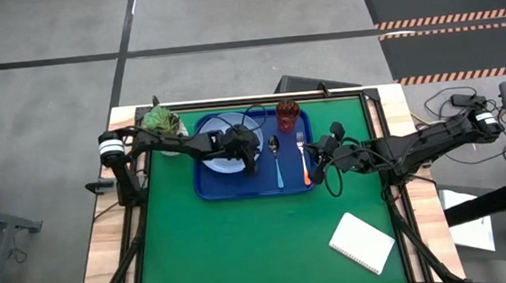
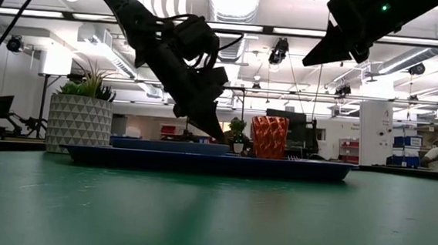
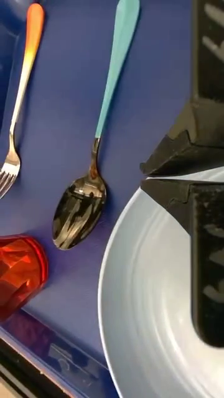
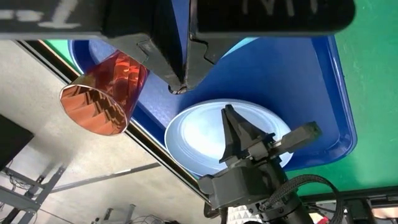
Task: Pick and place plate/cup/fork/spoon on tray
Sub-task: Adjust the light blue plate
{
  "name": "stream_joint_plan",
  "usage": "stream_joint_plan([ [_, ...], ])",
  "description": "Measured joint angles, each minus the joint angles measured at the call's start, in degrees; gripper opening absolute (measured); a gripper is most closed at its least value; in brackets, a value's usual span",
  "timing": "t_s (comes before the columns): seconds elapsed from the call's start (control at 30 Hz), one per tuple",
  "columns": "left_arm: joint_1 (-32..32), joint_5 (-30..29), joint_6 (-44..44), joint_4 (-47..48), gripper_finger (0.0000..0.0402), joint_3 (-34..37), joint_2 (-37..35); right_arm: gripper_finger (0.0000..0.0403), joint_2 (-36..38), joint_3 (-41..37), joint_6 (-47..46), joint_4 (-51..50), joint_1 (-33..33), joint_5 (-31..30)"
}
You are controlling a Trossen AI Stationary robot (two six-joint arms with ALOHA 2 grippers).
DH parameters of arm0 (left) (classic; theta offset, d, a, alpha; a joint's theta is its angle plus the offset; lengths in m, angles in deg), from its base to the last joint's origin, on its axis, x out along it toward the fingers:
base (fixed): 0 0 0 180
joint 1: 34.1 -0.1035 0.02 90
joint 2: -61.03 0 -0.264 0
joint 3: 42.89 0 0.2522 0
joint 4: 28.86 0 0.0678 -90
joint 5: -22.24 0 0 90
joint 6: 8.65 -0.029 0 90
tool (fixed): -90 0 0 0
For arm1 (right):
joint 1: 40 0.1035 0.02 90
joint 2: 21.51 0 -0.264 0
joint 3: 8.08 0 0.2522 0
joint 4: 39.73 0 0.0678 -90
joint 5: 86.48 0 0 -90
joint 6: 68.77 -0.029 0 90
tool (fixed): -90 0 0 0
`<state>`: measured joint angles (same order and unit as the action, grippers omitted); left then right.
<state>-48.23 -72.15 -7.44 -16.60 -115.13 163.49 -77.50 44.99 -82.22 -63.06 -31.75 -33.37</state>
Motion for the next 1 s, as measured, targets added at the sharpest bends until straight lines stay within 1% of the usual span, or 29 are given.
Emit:
stream_joint_plan([
  [0.07, 0.0, 0.0, 0.0, 1.2, 0.0000, -0.3, -0.3, 0.0009, 0.0, 0.0, 0.0, 0.0, 0.0, 0.0],
  [0.33, 0.0, 0.0, -1.0, 11.5, 0.0000, 0.5, -3.2, 0.0009, 0.0, 0.0, 0.0, 0.0, 0.0, 0.0],
  [0.43, 0.0, 0.0, -2.0, 11.4, 0.0000, 1.4, -3.2, 0.0009, 0.0, 0.0, 0.0, 0.0, 0.0, 0.0],
  [0.53, 0.0, 0.2, -1.9, 9.3, 0.0000, 1.8, -2.6, 0.0009, 0.0, 0.0, 0.0, -0.2, 0.0, 0.0],
  [0.77, 0.1, 4.3, -1.6, 4.3, 0.0000, 1.9, -2.2, 0.0009, 0.0, 0.0, -0.4, -0.4, 0.0, 0.0],
  [1.0, 0.1, 4.6, -1.6, 3.4, 0.0000, 1.9, -2.2, 0.0009, 0.0, 0.0, -0.6, -0.5, 0.0, 0.0],
])
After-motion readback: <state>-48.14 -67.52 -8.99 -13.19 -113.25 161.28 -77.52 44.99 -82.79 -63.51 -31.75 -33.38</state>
